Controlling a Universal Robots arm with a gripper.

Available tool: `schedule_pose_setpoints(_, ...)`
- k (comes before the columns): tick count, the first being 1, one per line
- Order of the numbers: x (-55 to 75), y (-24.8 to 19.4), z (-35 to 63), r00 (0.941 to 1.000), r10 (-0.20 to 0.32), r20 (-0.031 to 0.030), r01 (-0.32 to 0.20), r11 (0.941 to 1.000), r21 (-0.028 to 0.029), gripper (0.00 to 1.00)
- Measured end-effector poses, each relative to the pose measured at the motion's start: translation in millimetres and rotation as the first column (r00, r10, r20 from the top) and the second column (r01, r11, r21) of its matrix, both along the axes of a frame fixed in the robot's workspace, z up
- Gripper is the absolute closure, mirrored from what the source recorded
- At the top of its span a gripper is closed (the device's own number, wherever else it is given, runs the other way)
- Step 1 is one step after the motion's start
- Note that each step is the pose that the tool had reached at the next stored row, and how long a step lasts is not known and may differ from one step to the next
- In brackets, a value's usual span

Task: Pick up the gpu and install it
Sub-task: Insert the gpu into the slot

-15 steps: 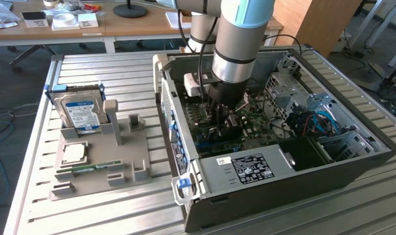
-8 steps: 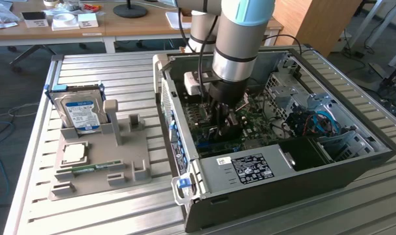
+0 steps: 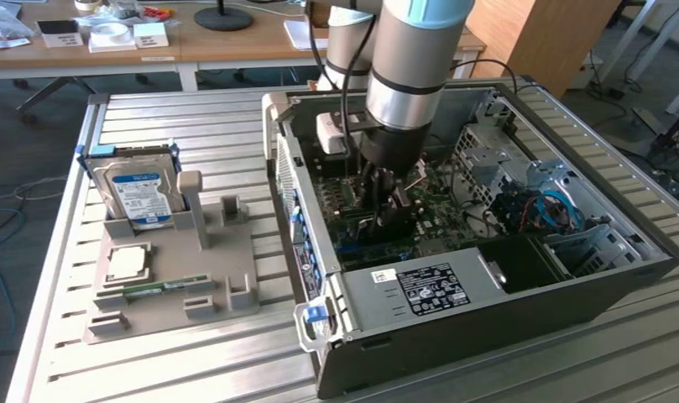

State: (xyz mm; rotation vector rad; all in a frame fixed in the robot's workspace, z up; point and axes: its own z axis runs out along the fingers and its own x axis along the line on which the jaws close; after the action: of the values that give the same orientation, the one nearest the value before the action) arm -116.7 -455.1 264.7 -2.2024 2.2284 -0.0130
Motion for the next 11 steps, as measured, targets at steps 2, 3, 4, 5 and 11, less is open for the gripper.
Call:
schedule_pose_setpoints(2,0.0,0.0,2.7,1.0,0.0,0.0,0.0,1.0,0.0001,0.49)
schedule_pose_setpoints(3,0.0,0.0,4.2,1.0,0.0,0.0,0.0,1.0,0.0,0.49)
schedule_pose_setpoints(4,0.0,0.0,6.0,1.0,0.0,0.0,0.0,1.0,0.0,0.49)
schedule_pose_setpoints(5,0.0,0.0,8.0,1.0,0.0,0.0001,0.0,1.0,0.0001,0.49)
schedule_pose_setpoints(11,0.0,0.0,20.8,1.0,0.0,0.0,0.0,1.0,0.0,0.49)
